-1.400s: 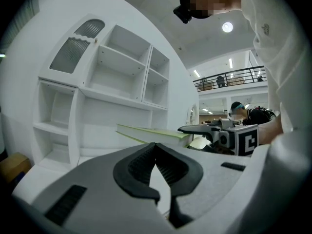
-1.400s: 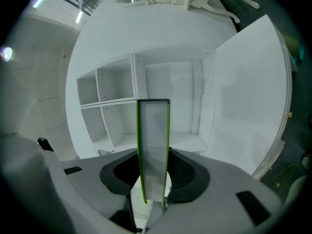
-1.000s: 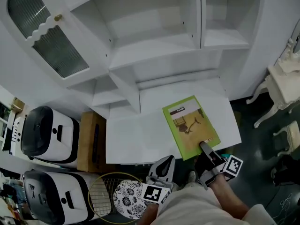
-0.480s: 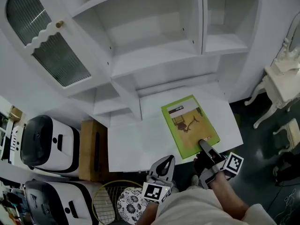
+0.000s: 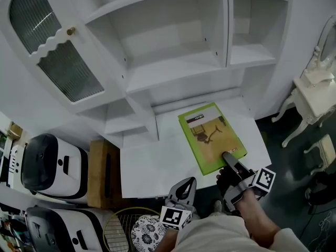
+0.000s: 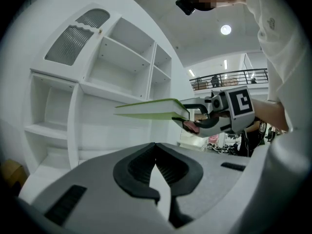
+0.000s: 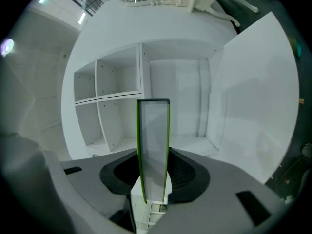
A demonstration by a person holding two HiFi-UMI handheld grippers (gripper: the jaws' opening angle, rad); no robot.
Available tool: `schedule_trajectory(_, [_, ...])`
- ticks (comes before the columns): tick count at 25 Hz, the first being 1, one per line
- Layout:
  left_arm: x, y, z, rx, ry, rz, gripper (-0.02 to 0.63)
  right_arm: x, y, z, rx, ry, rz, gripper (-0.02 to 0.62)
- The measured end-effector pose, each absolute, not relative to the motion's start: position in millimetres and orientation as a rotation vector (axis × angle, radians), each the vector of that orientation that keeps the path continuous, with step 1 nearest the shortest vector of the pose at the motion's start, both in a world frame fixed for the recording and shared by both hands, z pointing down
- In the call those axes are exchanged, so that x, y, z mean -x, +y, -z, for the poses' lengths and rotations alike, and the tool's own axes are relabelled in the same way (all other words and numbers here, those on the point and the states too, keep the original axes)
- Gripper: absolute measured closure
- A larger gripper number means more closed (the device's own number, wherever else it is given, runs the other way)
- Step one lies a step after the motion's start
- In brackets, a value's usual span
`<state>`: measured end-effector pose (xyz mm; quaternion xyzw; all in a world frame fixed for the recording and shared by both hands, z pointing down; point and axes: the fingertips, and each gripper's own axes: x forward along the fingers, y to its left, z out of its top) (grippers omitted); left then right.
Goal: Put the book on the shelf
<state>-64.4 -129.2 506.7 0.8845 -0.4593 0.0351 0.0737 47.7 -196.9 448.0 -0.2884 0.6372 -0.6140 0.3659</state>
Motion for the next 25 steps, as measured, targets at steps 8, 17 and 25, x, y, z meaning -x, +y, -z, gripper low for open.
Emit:
schedule_trajectory(8, [64.2, -129.0, -504.9, -2.668, -1.364, -0.100, 0.603, -39.5, -210.9, -394.3, 0.697, 1.699, 1.506, 0.440])
schedule_trajectory(17, [69.0, -129.2, -506.0, -2.654, -1.373, -0.099, 0.603, -30.3, -224.2, -368.7, 0.660, 1.721, 1.468, 0.440])
schedule_trajectory(25, [72.2, -129.1, -508.6, -2.647, -1.367, -0.103, 0.603, -25.8, -238.8, -351.0, 0.648, 1.729, 1.434, 0.440])
